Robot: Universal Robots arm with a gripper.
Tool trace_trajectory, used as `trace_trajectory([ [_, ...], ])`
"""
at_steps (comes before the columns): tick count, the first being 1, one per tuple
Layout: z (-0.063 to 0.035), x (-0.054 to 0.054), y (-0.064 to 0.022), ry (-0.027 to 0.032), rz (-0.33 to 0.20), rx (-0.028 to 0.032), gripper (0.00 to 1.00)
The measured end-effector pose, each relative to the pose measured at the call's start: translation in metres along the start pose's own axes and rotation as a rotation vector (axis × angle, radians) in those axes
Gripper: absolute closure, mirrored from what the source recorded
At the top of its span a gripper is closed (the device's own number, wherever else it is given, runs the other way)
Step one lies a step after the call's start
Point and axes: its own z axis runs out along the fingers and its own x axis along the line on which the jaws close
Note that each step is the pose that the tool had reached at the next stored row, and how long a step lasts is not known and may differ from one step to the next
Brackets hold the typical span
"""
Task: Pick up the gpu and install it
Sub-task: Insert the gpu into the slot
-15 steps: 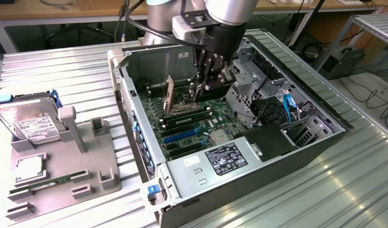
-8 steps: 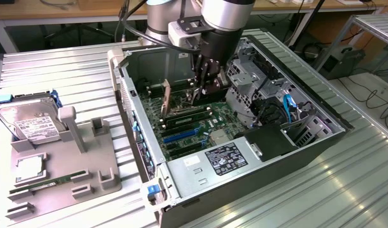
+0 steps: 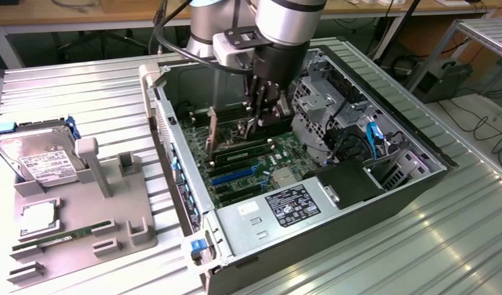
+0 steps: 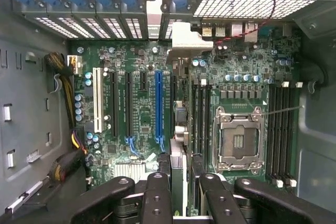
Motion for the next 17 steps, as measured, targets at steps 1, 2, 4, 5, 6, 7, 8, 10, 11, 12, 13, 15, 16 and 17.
trace_trajectory([
  [1, 0.0010, 0.000, 0.0010, 0.0008, 0.000, 0.0000, 0.74],
  [2, 0.0019, 0.001, 0.0018, 0.0011, 0.001, 0.0000, 0.74],
  [4, 0.0038, 0.003, 0.0035, 0.0012, 0.001, 0.0000, 0.74],
  [5, 0.0048, 0.003, 0.0042, 0.0011, 0.001, 0.0001, 0.74],
  [6, 0.0058, 0.004, 0.0048, 0.0011, 0.001, 0.0001, 0.74],
  [7, 0.0069, 0.004, 0.0051, 0.0014, 0.001, 0.0000, 0.74],
  [8, 0.0079, 0.004, 0.0054, 0.0019, 0.001, 0.0000, 0.74],
  [10, 0.0102, 0.004, 0.0062, 0.0026, 0.001, 0.0001, 0.74],
  [11, 0.0113, 0.005, 0.0067, 0.0031, 0.001, 0.0001, 0.74],
  [12, 0.0125, 0.005, 0.0074, 0.0035, 0.001, 0.0001, 0.74],
  [13, 0.0135, 0.005, 0.0078, 0.0039, 0.001, 0.0001, 0.74],
  [15, 0.0158, 0.005, 0.0091, 0.0044, 0.001, 0.0001, 0.74],
  [16, 0.0169, 0.005, 0.0098, 0.0046, 0.001, 0.0001, 0.74],
  [17, 0.0180, 0.006, 0.0104, 0.0048, 0.001, 0.0000, 0.74],
])
